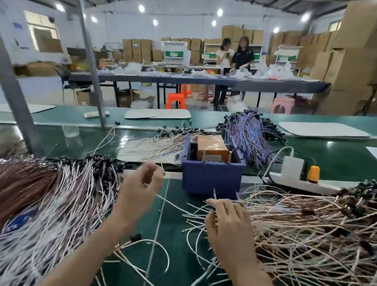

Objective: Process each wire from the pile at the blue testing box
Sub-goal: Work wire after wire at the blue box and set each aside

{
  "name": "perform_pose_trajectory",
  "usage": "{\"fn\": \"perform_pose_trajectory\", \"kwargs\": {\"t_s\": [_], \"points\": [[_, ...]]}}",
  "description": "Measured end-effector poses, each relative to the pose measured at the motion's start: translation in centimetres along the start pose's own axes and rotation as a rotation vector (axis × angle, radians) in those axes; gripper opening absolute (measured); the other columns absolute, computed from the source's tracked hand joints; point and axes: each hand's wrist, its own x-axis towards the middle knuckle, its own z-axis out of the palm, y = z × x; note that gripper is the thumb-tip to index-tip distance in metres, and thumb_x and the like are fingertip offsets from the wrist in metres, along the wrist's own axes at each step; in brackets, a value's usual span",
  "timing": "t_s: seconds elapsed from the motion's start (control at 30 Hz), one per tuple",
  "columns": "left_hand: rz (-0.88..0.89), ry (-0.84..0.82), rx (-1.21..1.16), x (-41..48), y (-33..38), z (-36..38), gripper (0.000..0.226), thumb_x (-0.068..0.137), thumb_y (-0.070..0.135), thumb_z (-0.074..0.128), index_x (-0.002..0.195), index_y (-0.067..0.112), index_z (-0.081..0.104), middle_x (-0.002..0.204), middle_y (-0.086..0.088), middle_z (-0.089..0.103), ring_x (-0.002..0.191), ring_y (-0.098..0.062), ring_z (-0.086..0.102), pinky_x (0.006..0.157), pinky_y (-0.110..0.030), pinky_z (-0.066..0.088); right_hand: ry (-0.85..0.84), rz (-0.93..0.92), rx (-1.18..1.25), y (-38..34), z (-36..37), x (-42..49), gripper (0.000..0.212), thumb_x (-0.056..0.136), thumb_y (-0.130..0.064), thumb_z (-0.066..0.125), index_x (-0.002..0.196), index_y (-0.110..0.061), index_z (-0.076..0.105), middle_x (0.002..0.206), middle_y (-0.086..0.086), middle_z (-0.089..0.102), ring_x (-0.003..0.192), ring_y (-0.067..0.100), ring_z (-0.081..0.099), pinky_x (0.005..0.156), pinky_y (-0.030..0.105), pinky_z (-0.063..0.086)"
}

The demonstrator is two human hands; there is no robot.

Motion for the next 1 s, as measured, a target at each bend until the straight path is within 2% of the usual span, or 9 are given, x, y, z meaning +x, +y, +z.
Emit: {"fn": "perform_pose_trajectory", "kwargs": {"t_s": [0.1,0.27,0.4,0.5,0.57,0.77,0.87,0.93,1.0], "points": [[-0.222,-0.197,0.028,-0.1,-1.6,-1.6,0.007,0.100,0.021,0.058,0.096,0.022,0.063,0.074,0.003,0.071,0.072,-0.011,0.068,0.069,-0.024,0.057,-0.080,0.040,-0.023,0.3,0.8,-0.5,0.017,0.087,-0.016,0.073,0.102,-0.023,0.073,0.094,-0.006,0.071,0.086,0.019,0.067,0.080,0.038,0.055],[-0.511,0.036,-0.351,2.3,-3.9,-5.1,0.018,0.099,0.027,0.059,0.099,0.010,0.065,0.085,-0.003,0.069,0.073,-0.013,0.062,0.067,-0.027,0.051,-0.096,0.043,-0.099,0.5,1.2,-0.6,0.020,0.075,-0.017,0.084,0.088,-0.028,0.074,0.083,-0.009,0.069,0.078,0.019,0.066,0.073,0.037,0.055],[-0.374,0.088,0.458,5.0,-7.5,-8.0,0.022,0.104,0.029,0.050,0.106,0.011,0.062,0.083,-0.002,0.065,0.065,-0.014,0.058,0.056,-0.028,0.049,-0.085,0.073,-0.047,0.8,1.4,-0.8,0.020,0.079,-0.014,0.081,0.092,-0.027,0.073,0.086,-0.009,0.070,0.083,0.019,0.066,0.078,0.038,0.054],[-0.397,-0.010,1.038,5.8,-10.5,-10.6,0.028,0.104,0.038,0.047,0.108,0.014,0.062,0.097,-0.005,0.066,0.088,-0.024,0.064,0.082,-0.038,0.055,-0.069,0.073,-0.028,0.7,1.4,-0.9,0.018,0.082,-0.011,0.077,0.093,-0.024,0.073,0.087,-0.008,0.069,0.084,0.019,0.065,0.081,0.038,0.054],[-0.450,-0.083,1.188,5.9,-11.9,-11.7,0.028,0.103,0.039,0.048,0.099,0.013,0.057,0.107,-0.009,0.065,0.099,-0.028,0.061,0.092,-0.043,0.052,-0.072,0.075,-0.019,0.6,1.2,-0.9,0.016,0.084,-0.011,0.075,0.095,-0.024,0.073,0.088,-0.008,0.070,0.085,0.018,0.065,0.083,0.037,0.053],[-0.582,-0.073,1.080,7.0,-13.1,-11.8,0.028,0.105,0.030,0.047,0.085,0.011,0.053,0.100,-0.016,0.069,0.093,-0.031,0.066,0.089,-0.041,0.052,-0.098,0.146,0.219,0.4,0.2,-0.8,0.022,0.093,-0.009,0.065,0.099,-0.029,0.072,0.095,-0.017,0.068,0.088,0.005,0.065,0.084,0.028,0.053],[-0.695,0.017,0.895,7.4,-12.8,-11.8,0.031,0.102,0.019,0.047,0.074,0.007,0.055,0.101,-0.026,0.068,0.099,-0.038,0.067,0.094,-0.046,0.050,-0.051,0.393,0.637,0.9,-0.7,-0.4,0.036,0.097,-0.009,0.057,0.088,-0.041,0.069,0.088,-0.018,0.071,0.066,0.000,0.062,0.060,0.016,0.049],[-0.726,0.151,0.738,7.8,-12.2,-11.8,0.027,0.100,0.017,0.047,0.085,-0.001,0.060,0.103,-0.029,0.067,0.092,-0.039,0.065,0.092,-0.049,0.051,-0.019,0.514,0.822,1.2,-1.3,-0.3,0.037,0.097,-0.009,0.053,0.087,-0.041,0.071,0.087,-0.014,0.073,0.053,0.003,0.053,0.047,0.017,0.043],[-0.632,0.298,0.541,8.2,-10.6,-11.2,0.027,0.103,0.018,0.046,0.111,-0.006,0.058,0.100,-0.025,0.066,0.078,-0.033,0.062,0.079,-0.049,0.055,0.010,0.546,0.930,1.4,-1.9,-0.1,0.040,0.097,-0.005,0.053,0.089,-0.040,0.072,0.090,-0.010,0.075,0.057,0.007,0.056,0.049,0.019,0.048]]}}
